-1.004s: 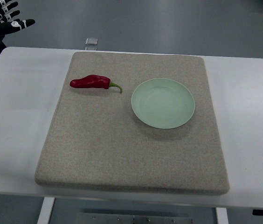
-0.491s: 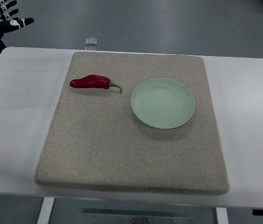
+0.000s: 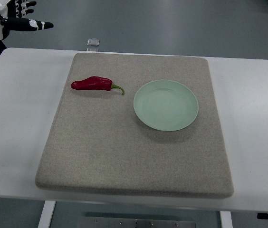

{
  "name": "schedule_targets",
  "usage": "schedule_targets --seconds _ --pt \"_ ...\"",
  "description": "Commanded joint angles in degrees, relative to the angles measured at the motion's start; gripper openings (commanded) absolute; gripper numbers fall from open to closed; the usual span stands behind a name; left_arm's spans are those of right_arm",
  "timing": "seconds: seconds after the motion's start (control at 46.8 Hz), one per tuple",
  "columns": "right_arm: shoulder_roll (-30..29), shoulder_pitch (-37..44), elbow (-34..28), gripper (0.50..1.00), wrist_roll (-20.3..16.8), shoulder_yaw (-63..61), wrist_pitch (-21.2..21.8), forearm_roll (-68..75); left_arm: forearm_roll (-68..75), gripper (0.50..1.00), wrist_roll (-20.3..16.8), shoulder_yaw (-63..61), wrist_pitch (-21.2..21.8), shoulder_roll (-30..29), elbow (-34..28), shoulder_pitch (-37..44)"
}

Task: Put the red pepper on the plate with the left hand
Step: 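Reach the left hand forward and down toward the red pepper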

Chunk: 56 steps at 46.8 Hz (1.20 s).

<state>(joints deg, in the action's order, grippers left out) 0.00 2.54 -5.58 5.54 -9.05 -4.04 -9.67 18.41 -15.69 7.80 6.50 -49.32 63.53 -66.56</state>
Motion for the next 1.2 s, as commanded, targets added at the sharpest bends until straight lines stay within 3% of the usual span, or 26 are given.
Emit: schedule_targets --seconds 0.0,0.47,1.175 --pt "0.0 0.0 0.0 0.932 0.0 0.0 0.0 0.0 2.0 0.999 0.0 -3.4 -0.2 0.5 0.0 -2.6" --pt "0.0 0.0 0.0 0.932 0.0 0.0 0.0 0.0 17.8 0.999 0.1 -13.0 -0.8 4.7 0.1 -6.8" --pt "0.0 0.0 0.0 0.932 0.0 0.0 0.0 -0.1 26.3 1.0 2.0 -21.7 -8.8 13.3 -6.3 -14.6"
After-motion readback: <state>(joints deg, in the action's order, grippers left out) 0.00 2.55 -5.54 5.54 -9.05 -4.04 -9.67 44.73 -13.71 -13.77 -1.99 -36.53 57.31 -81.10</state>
